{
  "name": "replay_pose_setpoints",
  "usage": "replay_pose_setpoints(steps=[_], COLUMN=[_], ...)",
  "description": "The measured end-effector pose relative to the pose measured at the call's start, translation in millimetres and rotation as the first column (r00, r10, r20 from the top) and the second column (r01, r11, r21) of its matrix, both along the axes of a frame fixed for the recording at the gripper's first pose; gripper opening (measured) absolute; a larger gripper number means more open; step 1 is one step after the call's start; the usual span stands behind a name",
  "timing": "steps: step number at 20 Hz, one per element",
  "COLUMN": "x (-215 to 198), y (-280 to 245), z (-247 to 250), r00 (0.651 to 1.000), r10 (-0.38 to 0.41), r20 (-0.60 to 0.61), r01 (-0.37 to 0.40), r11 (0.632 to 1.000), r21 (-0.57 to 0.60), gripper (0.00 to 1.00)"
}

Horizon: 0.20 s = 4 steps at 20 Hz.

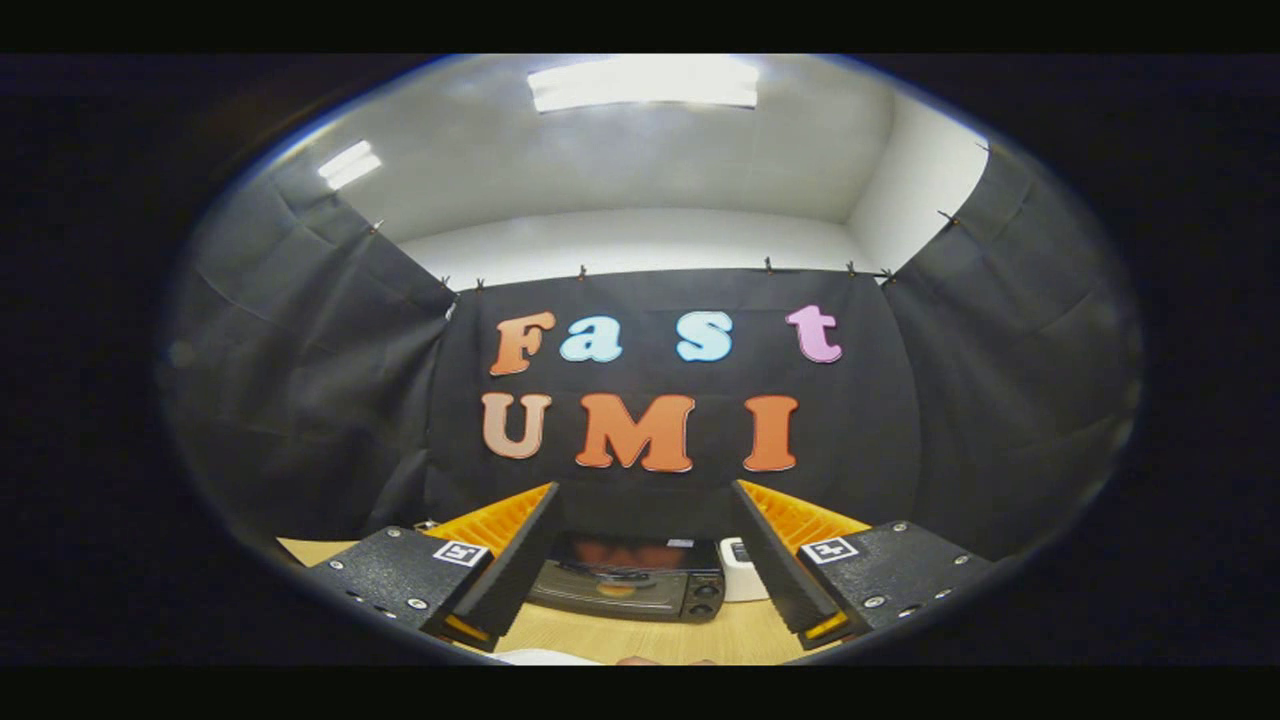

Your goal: Open the toaster oven, put the food inside, and close the toaster oven door.

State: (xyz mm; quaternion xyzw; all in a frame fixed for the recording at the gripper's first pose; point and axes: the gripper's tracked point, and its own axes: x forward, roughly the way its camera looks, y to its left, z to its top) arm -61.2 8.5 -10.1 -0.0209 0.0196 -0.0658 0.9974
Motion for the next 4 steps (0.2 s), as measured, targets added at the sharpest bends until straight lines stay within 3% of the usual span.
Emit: replay_pose_setpoints(steps=[4], x=[0.4], y=[2.9], z=[11.1], r00=[1.000], r10=[0.008], r20=[0.015], r01=[-0.008], r11=[1.000], r21=[0.000], gripper=[0.98])
